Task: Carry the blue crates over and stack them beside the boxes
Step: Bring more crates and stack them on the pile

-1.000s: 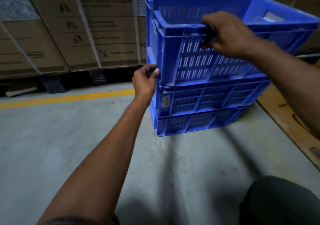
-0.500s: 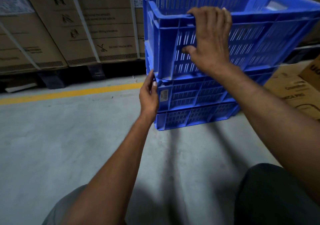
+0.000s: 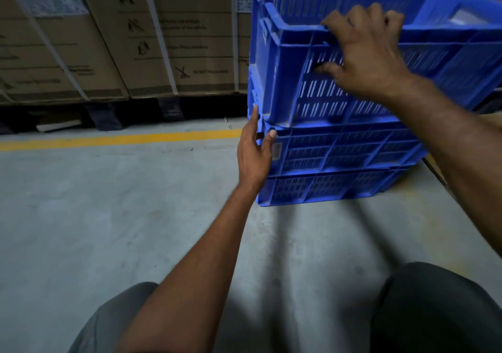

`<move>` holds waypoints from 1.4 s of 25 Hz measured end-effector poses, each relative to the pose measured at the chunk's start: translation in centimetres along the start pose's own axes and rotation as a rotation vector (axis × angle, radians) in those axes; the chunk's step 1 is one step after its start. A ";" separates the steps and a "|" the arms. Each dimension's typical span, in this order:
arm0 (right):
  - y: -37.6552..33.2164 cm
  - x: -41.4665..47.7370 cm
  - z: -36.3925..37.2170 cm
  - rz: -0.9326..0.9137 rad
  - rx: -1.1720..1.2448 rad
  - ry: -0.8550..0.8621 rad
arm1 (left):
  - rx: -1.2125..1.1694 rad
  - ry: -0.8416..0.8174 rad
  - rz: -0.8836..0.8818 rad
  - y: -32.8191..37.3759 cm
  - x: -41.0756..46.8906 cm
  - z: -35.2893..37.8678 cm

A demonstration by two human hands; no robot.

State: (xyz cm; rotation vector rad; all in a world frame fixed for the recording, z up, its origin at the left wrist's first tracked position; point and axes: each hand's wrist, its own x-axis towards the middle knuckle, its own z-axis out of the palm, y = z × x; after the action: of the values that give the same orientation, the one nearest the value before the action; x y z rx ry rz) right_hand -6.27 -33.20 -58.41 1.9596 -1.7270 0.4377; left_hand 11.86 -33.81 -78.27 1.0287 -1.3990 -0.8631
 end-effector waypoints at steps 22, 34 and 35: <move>-8.3 -8.8 12.0 0.305 0.398 0.212 | -0.336 0.136 -0.551 -1.0 6.1 0.5; -7.1 -8.7 12.5 0.225 0.396 0.223 | -0.394 0.145 -0.772 2.0 10.2 1.4; -6.7 -8.9 12.6 0.202 0.423 0.220 | -0.401 0.165 -0.763 2.3 10.2 1.3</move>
State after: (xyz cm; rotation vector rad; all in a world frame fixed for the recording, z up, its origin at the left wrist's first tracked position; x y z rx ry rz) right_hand -1.94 -32.26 -74.68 1.9205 -1.8007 1.1258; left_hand 10.55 -42.67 -72.65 1.2900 -0.6279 -1.4982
